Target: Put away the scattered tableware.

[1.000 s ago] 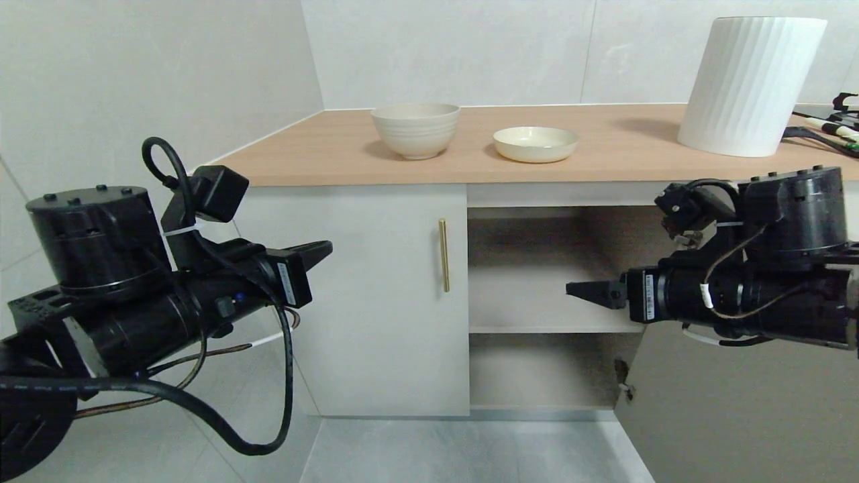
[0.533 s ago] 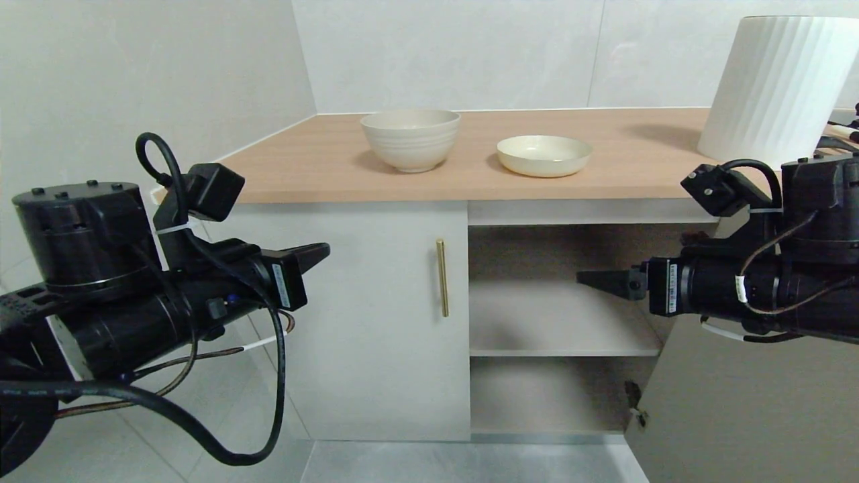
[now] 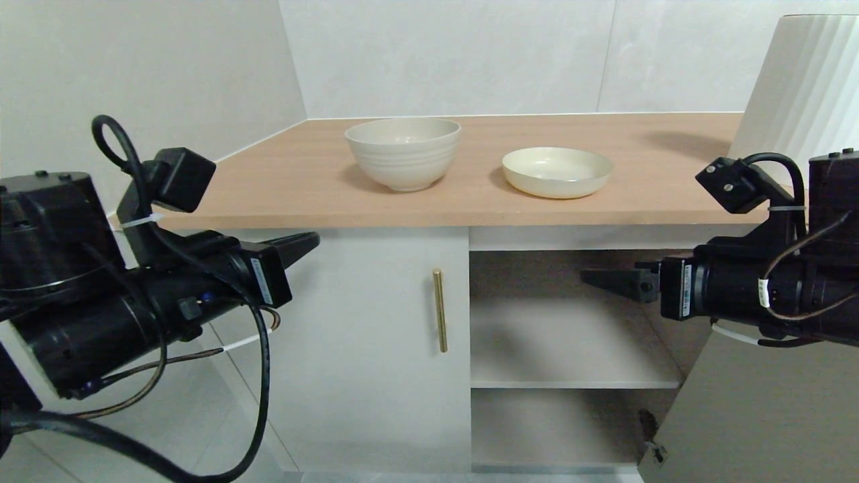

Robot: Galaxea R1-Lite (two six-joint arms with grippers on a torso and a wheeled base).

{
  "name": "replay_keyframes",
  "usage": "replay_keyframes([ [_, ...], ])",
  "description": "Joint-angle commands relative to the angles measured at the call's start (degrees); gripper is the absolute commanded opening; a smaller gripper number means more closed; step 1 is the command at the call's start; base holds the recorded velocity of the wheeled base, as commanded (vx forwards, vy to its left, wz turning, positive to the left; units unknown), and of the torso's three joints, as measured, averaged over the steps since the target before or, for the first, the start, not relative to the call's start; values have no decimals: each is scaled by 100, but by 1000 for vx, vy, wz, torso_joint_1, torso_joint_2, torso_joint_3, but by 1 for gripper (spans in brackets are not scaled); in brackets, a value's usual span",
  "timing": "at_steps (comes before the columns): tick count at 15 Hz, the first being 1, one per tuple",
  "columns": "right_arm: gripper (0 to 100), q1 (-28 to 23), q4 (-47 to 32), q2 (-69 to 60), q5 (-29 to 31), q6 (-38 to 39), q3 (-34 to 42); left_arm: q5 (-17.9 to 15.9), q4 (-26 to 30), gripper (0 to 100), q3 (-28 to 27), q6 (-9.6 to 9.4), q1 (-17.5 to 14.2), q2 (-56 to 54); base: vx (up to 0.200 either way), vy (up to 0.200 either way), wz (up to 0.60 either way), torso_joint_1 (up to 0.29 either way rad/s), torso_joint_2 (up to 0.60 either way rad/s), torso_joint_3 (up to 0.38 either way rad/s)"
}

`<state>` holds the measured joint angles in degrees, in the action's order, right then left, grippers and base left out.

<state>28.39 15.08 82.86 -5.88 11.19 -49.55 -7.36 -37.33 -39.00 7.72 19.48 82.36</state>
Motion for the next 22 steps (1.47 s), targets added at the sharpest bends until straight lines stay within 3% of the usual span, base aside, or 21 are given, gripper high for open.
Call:
replay_keyframes([
  [1,100,158,4,-209,16,-3,-46,-20,50,0,59,11,100,-660,0,0,0,0,0,0],
  [9,100,325,136,-68,473,32,-230,-20,173,0,15,28,170,-677,0,0,0,0,0,0],
  [15,100,334,232,-112,500,6,-177,-28,182,0,15,28,170,-669,0,0,0,0,-13,-12],
  [22,100,334,232,-112,465,15,-195,-28,182,0,15,28,170,-589,0,0,0,47,-374,-321],
])
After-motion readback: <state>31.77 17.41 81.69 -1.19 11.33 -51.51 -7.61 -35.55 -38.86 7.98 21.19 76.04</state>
